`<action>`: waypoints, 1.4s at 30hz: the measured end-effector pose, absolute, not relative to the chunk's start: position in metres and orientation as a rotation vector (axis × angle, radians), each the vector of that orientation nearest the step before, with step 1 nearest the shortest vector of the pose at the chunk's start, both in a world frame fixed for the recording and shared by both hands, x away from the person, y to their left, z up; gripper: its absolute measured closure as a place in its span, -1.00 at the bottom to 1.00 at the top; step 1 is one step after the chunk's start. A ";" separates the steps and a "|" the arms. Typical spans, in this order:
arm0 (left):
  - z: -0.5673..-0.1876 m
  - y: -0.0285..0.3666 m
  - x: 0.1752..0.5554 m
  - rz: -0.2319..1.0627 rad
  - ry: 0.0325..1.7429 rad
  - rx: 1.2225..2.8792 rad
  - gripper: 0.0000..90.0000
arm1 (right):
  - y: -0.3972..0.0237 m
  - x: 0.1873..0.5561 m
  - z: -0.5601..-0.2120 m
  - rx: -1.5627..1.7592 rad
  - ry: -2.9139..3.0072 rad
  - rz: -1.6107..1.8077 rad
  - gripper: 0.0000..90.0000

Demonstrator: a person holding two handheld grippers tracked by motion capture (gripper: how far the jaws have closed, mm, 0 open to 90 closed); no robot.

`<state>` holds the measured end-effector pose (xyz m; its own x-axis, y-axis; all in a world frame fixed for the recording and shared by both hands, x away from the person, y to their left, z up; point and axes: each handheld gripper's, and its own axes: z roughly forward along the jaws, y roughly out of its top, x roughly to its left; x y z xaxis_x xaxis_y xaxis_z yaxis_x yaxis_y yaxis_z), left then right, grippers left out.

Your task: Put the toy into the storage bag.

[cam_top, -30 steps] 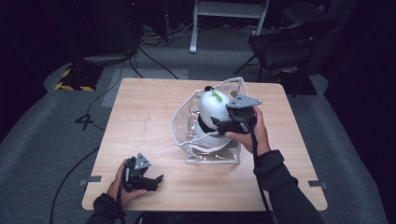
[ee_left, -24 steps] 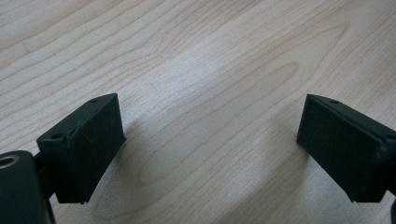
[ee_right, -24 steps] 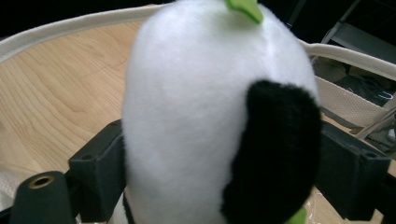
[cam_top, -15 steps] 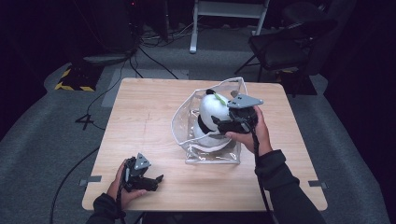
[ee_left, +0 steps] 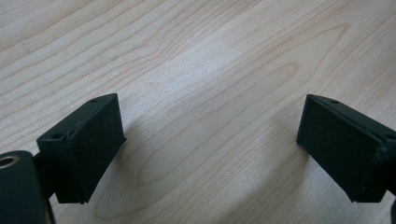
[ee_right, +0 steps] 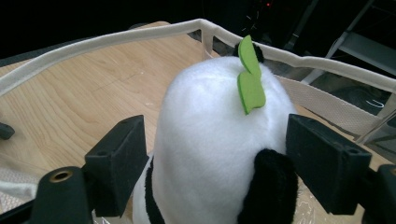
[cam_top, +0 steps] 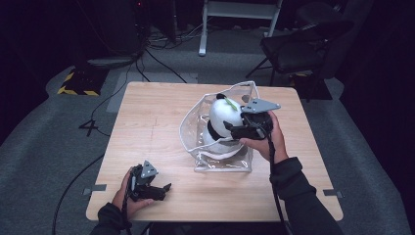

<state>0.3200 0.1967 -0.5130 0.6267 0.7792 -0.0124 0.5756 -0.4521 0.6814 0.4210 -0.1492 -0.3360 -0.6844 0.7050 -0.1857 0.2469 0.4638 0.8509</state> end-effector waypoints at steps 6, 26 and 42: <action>-0.513 0.197 0.320 0.400 1.055 2.190 -0.84 | -0.155 0.418 -0.331 0.772 2.182 1.162 -0.51; -0.513 0.197 0.320 0.399 1.056 2.190 -0.84 | -0.186 0.418 -0.322 0.804 2.134 1.154 -0.51; -0.513 0.197 0.320 0.399 1.056 2.189 -0.84 | -0.210 0.419 -0.316 0.854 2.083 1.141 -0.50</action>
